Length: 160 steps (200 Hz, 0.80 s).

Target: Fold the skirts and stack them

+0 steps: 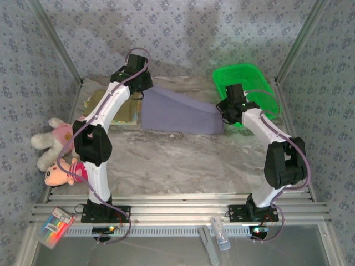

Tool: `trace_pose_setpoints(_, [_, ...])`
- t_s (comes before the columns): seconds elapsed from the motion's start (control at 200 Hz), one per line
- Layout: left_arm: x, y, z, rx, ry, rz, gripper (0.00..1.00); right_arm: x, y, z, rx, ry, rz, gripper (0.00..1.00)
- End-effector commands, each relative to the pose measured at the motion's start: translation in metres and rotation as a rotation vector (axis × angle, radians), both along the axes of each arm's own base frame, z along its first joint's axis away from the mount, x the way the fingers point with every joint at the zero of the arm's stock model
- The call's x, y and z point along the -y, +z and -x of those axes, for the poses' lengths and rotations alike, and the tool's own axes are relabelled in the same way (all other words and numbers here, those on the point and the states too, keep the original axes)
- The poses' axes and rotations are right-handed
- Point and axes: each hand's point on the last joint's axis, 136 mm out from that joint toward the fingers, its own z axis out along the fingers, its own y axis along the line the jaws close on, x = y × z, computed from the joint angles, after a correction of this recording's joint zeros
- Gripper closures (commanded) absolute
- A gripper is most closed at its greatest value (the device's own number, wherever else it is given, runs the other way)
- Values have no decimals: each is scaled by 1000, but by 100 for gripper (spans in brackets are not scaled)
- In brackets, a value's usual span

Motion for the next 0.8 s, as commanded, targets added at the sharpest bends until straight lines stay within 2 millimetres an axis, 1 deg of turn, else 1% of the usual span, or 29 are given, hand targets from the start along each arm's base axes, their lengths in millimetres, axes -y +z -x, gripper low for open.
trace_pose_setpoints(0.0, [-6,-9,2,-47,23,-8,100,5,-6,-4,-22,-1,20,100])
trace_pose_setpoints(0.27, [-5,-23,8,-91,26,12,100,5,-11,-4,-35,-1,16,98])
trace_pose_setpoints(0.36, [-4,-32,8,-111,30,8,100,6,-17,-5,-48,-1,13,98])
trace_pose_setpoints(0.54, [-3,-50,11,-165,34,5,100,-1,-27,-7,-68,18,-7,97])
trace_pose_setpoints(0.625, [-4,-52,15,-172,39,10,100,-1,-26,-9,-58,21,-10,97])
trace_pose_setpoints(0.665, [-5,-47,15,-160,41,16,100,-3,-27,-7,-61,26,-10,97])
trace_pose_setpoints(0.69, [-6,-54,20,-177,42,12,100,-4,-27,-7,-61,29,-10,97])
trace_pose_setpoints(0.794, [-7,-58,23,-177,39,13,100,-4,-30,-3,-70,31,-1,97])
